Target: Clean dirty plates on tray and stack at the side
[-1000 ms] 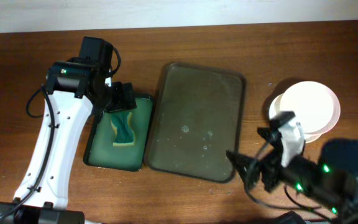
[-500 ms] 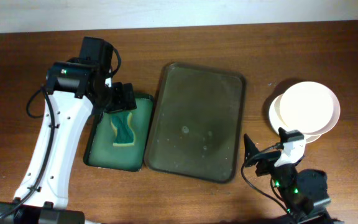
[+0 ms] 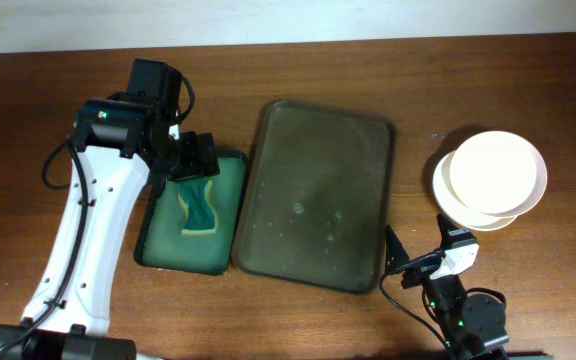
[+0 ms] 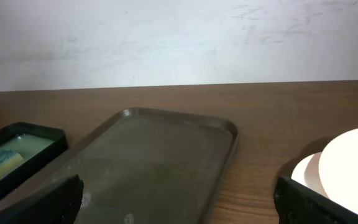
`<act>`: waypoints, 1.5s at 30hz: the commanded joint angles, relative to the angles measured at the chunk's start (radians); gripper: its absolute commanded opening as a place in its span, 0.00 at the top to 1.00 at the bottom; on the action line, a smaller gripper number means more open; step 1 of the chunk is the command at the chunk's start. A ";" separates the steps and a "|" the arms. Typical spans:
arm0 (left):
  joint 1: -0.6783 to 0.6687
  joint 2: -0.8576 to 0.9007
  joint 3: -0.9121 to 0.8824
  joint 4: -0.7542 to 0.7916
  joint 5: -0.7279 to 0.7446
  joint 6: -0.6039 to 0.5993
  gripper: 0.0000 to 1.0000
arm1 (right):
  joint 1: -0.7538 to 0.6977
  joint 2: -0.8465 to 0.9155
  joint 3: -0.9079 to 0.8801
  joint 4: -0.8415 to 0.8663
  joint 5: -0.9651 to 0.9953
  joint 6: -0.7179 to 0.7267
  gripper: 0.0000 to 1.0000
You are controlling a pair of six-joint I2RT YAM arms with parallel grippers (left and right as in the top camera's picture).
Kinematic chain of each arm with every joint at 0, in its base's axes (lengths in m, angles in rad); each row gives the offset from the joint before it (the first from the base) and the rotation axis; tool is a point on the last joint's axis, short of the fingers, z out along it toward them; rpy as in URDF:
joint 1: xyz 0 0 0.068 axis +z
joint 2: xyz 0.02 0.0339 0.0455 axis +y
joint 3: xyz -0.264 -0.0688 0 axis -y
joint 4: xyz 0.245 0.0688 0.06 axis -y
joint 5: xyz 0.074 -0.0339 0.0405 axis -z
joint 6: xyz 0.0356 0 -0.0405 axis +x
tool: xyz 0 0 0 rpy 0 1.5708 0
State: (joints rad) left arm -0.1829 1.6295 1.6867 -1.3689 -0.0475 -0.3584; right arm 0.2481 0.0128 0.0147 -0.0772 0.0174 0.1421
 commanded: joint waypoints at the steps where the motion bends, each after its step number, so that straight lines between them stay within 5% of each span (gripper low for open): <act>1: 0.001 -0.014 0.008 -0.001 0.007 0.008 0.01 | -0.006 -0.009 -0.009 -0.001 -0.006 -0.004 0.02; 10: 0.010 -0.012 0.008 -0.004 -0.005 0.009 0.01 | -0.006 -0.009 -0.009 -0.001 -0.006 -0.004 0.02; 14: 0.012 -0.194 -0.028 -0.019 -0.004 0.009 0.01 | -0.006 -0.009 -0.009 -0.001 -0.006 -0.004 0.02; 19: 0.037 -0.586 -0.273 0.173 -0.104 0.010 0.01 | -0.006 -0.009 -0.009 -0.001 -0.006 -0.004 0.02; 22: 0.043 -0.862 -0.562 0.462 -0.133 0.130 0.01 | -0.006 -0.009 -0.009 -0.001 -0.006 -0.004 0.02; 30: 0.167 -1.496 -1.347 0.943 0.008 0.129 0.01 | -0.006 -0.009 -0.009 -0.001 -0.006 -0.004 0.02; 38: 0.165 -1.625 -1.680 1.295 0.008 0.129 0.01 | -0.006 -0.009 -0.009 -0.001 -0.006 -0.004 0.02; 45: 0.164 -1.624 -1.678 1.290 0.007 0.129 0.01 | -0.006 -0.009 -0.009 -0.001 -0.006 -0.004 0.02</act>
State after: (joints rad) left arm -0.0200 0.0147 0.0181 -0.0845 -0.0547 -0.2459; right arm 0.2481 0.0101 0.0135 -0.0757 0.0135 0.1417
